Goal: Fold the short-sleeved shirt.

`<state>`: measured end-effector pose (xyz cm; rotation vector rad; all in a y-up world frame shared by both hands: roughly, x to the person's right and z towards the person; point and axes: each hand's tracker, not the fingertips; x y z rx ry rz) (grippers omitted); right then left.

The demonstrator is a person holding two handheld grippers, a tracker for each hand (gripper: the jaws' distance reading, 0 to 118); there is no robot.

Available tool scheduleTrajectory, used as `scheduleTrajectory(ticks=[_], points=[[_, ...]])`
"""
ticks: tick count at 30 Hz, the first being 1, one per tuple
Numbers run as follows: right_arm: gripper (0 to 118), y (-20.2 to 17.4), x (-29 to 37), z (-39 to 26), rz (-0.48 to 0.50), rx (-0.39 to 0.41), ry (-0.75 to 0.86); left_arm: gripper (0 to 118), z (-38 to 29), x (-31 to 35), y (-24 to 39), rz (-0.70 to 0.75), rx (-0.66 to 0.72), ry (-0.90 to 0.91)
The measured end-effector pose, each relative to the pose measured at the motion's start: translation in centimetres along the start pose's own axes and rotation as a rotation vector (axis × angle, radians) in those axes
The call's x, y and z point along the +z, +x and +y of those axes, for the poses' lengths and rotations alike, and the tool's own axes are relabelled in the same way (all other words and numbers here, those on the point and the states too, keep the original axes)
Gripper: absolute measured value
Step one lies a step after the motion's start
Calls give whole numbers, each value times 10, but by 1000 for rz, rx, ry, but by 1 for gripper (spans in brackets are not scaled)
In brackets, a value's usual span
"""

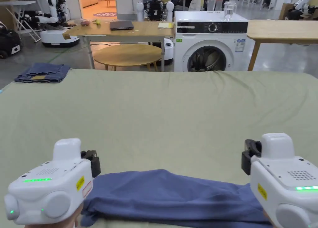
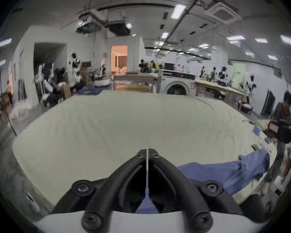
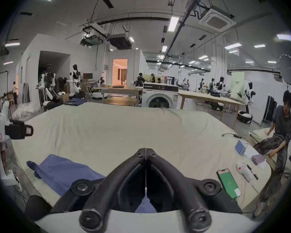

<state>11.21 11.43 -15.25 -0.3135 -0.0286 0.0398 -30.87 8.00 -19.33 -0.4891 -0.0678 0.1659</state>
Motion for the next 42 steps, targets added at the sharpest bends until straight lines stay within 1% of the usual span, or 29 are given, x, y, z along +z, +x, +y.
scheduleTrajectory(ticks=[1,2,3,4,5,6,9,11,12,13,15,16,17,18,19,20,21,22,24,25,26,28,29,30,32,34,37,39,42], points=[[0,-3,-1,-3,5,-12,-9,0,-8,2,-18,-20,70,-29],[0,-7,-1,-7,16,-26,-22,10,-18,-1,-43,-38,145,-68],[0,-11,-2,-10,21,-31,-31,38,-25,-5,-58,-55,194,-106],[0,-15,-3,-13,26,-31,-41,91,-35,-10,-78,-73,254,-146],[0,-19,-5,-17,33,-29,-52,114,-46,-15,-95,-103,332,-152],[0,-22,-7,-19,37,-27,-61,118,-53,-18,-109,-122,412,-159],[0,-30,-14,-27,44,-22,-96,118,-89,-42,-144,-274,725,-245],[0,-32,-16,-30,45,-22,-108,118,-117,-64,-147,-420,902,-307],[0,-33,-18,-30,47,-22,-114,118,-123,-69,-142,-469,938,-266],[0,-33,-19,-30,47,-20,-117,118,-120,-68,-136,-508,943,-223],[0,-34,-21,-29,45,-13,-118,118,-122,-86,-123,-643,1058,-300],[0,-34,-22,-28,46,-15,-118,118,-124,-90,-104,-695,1103,-324],[0,-34,-23,-27,48,-19,-119,115,-125,-98,-94,-717,1116,-340],[0,-35,-24,-27,49,-21,-119,107,-124,-102,-83,-686,1093,-346],[0,-35,-24,-27,50,-19,-118,78,-123,-106,-76,-654,1076,-362],[0,-36,-24,-27,52,-14,-118,46,-123,-109,-67,-585,1053,-405],[0,-36,-25,-27,53,-9,-119,17,-124,-110,-64,-480,1026,-418],[0,-37,-25,-27,53,-5,-121,9,-124,-109,-65,-424,1002,-397],[0,-36,-23,-28,55,-2,-123,8,-116,-105,-78,-487,1036,-305],[0,-36,-23,-28,56,1,-123,8,-110,-100,-80,-463,995,-290],[0,-35,-22,-28,57,9,-124,8,-97,-93,-84,-401,894,-266],[0,-34,-21,-29,55,17,-126,7,-78,-80,-98,-282,751,-214],[0,-33,-21,-30,58,15,-127,6,-67,-76,-104,-259,686,-194],[0,-32,-21,-30,60,11,-128,4,-56,-72,-104,-229,590,-184],[0,-30,-20,-31,64,1,-129,4,-32,-61,-88,-139,311,-180],[0,-28,-18,-31,69,1,-128,2,-15,-51,-59,-143,143,-162],[0,-23,-14,-32,73,-13,-123,1,-1,-29,10,-194,-94,-79],[0,-17,-10,-32,74,-21,-117,0,1,-24,60,-215,-217,-54],[0,-6,-4,-34,68,-24,-111,0,-12,-24,131,-302,-378,-66]])
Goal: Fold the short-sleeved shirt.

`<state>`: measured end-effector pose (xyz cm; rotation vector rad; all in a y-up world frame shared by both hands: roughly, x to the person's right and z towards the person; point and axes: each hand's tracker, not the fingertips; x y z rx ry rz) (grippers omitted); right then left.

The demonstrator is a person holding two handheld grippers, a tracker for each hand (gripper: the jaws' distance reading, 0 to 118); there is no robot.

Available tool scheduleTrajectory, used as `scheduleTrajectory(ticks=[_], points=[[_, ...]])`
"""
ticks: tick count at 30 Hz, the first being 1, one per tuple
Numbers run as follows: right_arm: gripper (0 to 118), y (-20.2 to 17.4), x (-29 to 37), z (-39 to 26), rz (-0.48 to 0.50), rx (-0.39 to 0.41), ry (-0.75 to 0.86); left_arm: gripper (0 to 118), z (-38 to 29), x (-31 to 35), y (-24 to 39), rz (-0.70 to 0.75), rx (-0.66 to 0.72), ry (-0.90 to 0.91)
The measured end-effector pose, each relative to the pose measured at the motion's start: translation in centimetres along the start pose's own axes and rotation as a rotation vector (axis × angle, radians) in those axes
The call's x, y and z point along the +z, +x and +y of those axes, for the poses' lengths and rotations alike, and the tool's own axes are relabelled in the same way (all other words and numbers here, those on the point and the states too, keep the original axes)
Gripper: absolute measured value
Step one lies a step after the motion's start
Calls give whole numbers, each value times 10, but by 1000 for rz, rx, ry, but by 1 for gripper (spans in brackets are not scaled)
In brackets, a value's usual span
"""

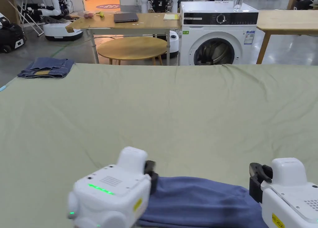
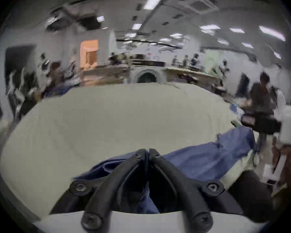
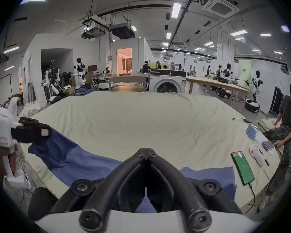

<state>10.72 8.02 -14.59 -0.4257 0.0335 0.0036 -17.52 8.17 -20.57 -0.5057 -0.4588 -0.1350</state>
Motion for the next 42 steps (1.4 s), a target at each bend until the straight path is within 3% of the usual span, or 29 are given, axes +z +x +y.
scheduleTrajectory(ticks=[3,9,12,15,16,17,20,23,24,26,27,30,35,38,42], points=[[0,16,7,-3,-9,-22,5,0,1,-30,59,-43,-114,-45],[0,51,14,-17,-36,-69,-3,0,-20,-107,118,-65,-112,-159],[0,64,16,-21,-39,-85,-14,5,-15,-106,126,-55,-129,-138],[0,70,17,-23,-41,-90,-14,30,9,-69,117,-105,-66,-5],[0,72,17,-23,-39,-96,-13,75,15,-54,110,-104,-37,43],[0,72,16,-23,-32,-106,-17,88,23,-38,100,-87,-1,83],[0,72,15,-25,-22,-108,-19,85,24,-7,50,-38,197,144],[0,71,9,-28,-8,-114,-27,85,7,-15,-1,-11,433,27],[0,71,7,-28,-6,-118,-31,77,-2,-22,-12,-39,471,-3],[0,70,4,-29,0,-120,-39,8,-21,-42,-20,-45,520,-123],[0,69,3,-29,1,-119,-42,0,-32,-49,-22,-41,540,-135],[0,69,2,-30,-2,-114,-50,0,-59,-77,-7,-265,669,-206],[0,72,1,-31,-15,-113,-62,0,-79,-124,41,-292,588,-355],[0,71,0,-30,-24,-99,-70,0,-66,-109,43,-287,584,-271],[0,63,2,-27,-15,-104,-60,0,-56,-72,-5,-235,623,-164]])
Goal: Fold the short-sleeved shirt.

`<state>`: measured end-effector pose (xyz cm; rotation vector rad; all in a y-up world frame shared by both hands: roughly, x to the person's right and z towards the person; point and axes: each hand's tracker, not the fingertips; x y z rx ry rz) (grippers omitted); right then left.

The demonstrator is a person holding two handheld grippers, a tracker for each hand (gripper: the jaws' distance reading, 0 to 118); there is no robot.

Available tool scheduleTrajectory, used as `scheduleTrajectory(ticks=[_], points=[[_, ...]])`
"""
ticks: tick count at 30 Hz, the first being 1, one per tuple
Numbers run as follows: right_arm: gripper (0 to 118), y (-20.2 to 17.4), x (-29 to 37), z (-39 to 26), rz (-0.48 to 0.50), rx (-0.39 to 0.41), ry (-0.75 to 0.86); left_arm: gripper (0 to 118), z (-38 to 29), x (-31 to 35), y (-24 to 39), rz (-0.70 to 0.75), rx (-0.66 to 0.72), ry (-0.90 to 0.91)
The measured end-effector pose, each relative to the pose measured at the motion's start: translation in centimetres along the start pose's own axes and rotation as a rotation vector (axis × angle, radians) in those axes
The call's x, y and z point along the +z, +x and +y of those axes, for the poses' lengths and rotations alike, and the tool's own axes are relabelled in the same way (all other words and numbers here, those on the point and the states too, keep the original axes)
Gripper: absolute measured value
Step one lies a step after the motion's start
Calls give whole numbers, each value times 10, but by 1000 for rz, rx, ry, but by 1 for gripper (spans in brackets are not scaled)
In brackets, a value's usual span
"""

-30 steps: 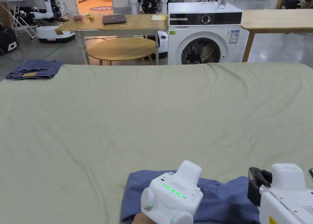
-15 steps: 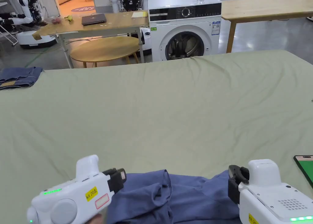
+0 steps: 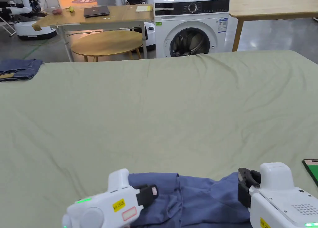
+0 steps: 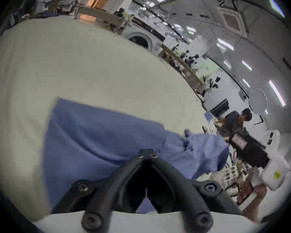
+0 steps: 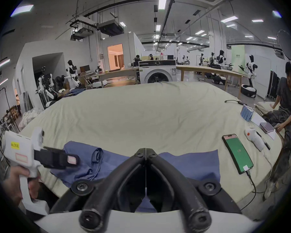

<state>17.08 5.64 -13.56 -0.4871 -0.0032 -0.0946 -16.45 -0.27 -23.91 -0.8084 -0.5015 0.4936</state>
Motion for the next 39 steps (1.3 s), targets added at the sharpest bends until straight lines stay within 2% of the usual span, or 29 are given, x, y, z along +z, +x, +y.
scheduleTrajectory(ticks=[5,6,7,8,9,13,16,18,19,20,21,22,24,27,30,36,39], points=[[0,-18,1,3,30,19,11,0,10,61,-61,-114,166,104],[0,-21,0,3,37,17,12,15,9,66,-69,-120,194,96],[0,-25,-1,3,47,13,13,68,4,67,-79,-114,220,80],[0,-27,-1,3,57,11,13,108,-2,73,-88,-110,238,52],[0,-31,-1,3,62,14,11,118,-7,72,-98,-135,316,79],[0,-38,-1,5,75,41,8,118,-35,38,-129,-276,537,-20],[0,-38,0,6,71,50,13,118,-44,7,-142,-514,607,4],[0,-35,0,7,67,49,15,116,-43,-18,-134,-576,656,-59],[0,-34,0,8,62,48,16,105,-42,-26,-132,-546,639,-62],[0,-33,0,9,57,47,14,79,-44,-31,-119,-453,646,-57],[0,-32,1,9,53,47,14,38,-45,-38,-118,-337,657,-60],[0,-30,2,9,49,48,15,5,-47,-42,-118,-240,648,-69],[0,-27,4,8,37,54,15,5,-43,-34,-105,-357,645,-6],[0,-24,6,7,26,58,10,4,-30,-16,-89,-248,491,25],[0,-23,6,7,16,60,5,4,-15,20,-96,-212,489,119],[0,-26,9,9,14,66,13,4,33,111,-123,94,232,229],[0,-29,9,11,21,68,20,4,48,136,-104,186,101,260]])
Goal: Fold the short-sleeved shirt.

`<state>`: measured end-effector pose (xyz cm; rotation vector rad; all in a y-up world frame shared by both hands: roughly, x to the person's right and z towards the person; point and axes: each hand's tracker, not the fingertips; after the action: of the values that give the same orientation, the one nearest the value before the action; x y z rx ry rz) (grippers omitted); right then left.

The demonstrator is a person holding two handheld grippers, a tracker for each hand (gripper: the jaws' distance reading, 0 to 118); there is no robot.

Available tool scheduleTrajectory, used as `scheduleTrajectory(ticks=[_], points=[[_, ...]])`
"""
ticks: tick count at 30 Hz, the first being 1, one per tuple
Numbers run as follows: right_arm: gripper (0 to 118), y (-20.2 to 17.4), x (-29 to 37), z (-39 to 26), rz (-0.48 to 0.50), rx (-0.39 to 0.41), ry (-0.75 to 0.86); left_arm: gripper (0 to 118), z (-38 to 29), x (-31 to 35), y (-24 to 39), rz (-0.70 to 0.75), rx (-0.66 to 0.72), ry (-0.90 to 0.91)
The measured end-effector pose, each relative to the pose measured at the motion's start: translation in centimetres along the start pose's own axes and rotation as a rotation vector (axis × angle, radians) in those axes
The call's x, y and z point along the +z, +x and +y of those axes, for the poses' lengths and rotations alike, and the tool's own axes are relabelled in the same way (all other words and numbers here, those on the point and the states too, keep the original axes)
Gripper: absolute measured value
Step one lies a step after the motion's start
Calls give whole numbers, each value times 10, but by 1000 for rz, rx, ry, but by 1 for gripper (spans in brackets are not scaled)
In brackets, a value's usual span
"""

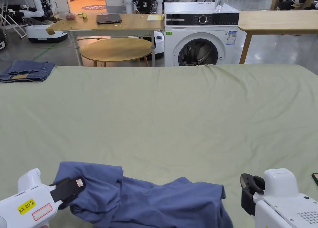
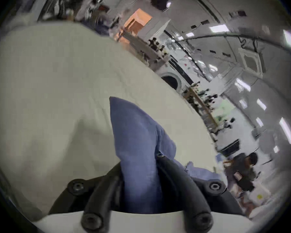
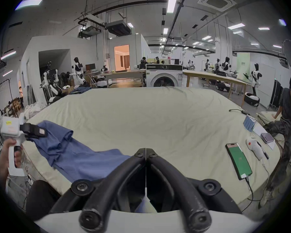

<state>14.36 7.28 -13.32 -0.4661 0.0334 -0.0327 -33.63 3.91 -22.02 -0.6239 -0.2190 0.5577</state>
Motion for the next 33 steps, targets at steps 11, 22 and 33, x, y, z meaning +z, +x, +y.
scheduleTrajectory(ticks=[11,22,33], points=[[0,9,5,-3,-7,4,-5,4,-108,-68,234,-102,-783,-188],[0,39,12,-8,-29,-35,-2,85,-112,-74,252,-189,-722,-255],[0,42,9,-13,-12,-62,-26,28,-99,-86,200,-295,-290,-385]])
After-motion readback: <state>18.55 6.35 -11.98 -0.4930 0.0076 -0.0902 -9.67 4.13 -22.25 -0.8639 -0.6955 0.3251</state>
